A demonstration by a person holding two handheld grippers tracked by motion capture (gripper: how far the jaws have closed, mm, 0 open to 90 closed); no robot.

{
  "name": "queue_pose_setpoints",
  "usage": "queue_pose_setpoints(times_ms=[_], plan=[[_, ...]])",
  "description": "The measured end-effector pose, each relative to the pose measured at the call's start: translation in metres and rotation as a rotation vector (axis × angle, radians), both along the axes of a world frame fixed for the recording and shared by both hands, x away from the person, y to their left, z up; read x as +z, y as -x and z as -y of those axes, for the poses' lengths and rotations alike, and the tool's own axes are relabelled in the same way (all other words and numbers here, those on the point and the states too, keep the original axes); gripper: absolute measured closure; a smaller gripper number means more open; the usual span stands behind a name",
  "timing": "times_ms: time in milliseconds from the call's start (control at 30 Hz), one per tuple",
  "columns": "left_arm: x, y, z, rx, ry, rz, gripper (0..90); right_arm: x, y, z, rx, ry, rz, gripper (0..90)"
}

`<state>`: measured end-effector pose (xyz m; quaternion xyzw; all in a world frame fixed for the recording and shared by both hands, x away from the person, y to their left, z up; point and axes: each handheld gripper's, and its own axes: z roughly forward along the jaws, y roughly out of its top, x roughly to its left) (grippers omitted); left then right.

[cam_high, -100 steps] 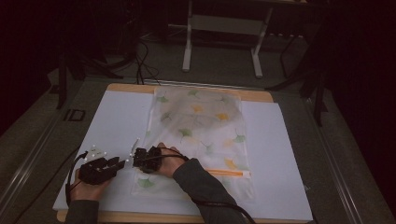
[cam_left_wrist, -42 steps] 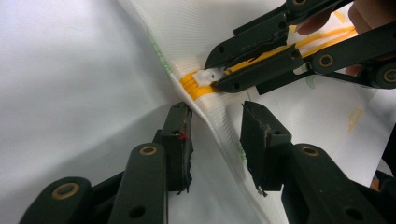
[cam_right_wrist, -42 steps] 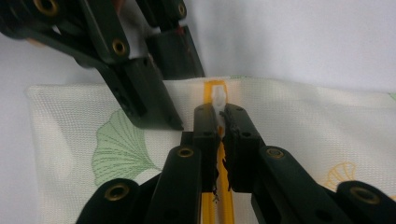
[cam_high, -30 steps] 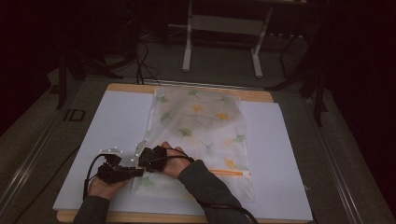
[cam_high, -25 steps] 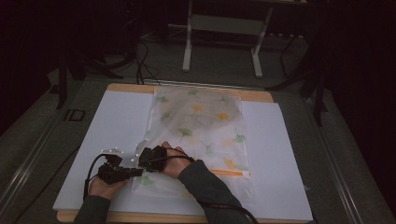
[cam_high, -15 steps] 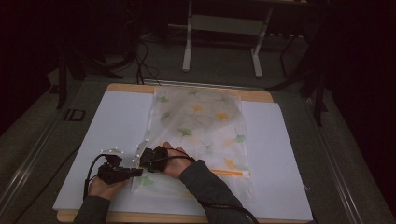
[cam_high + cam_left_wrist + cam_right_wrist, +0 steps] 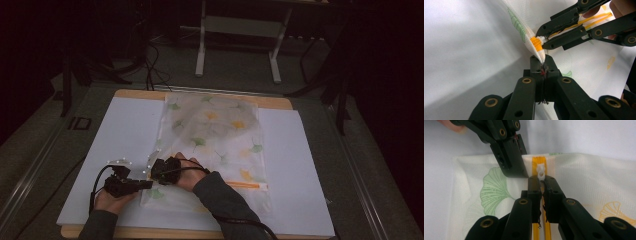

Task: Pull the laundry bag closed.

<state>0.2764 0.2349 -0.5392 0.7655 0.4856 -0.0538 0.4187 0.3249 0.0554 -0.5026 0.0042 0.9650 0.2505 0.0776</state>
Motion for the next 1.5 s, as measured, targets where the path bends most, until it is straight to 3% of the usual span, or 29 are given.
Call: queue_pose_setpoints(times_ms=[500,767,1500], plan=[[0.000,0.000,0.000,0.001,0.004,0.004,89.1,-0.001,0.000,0.001,0.002,0.017,0.006,84.8],[0.001,0.001,-0.002,0.007,0.028,0.005,89.1,-0.004,0.001,0.003,0.005,0.039,0.006,85.0],[0.002,0.001,-0.006,0.016,0.049,0.015,89.1,-0.005,0.001,0.022,-0.012,0.083,0.038,85.0]])
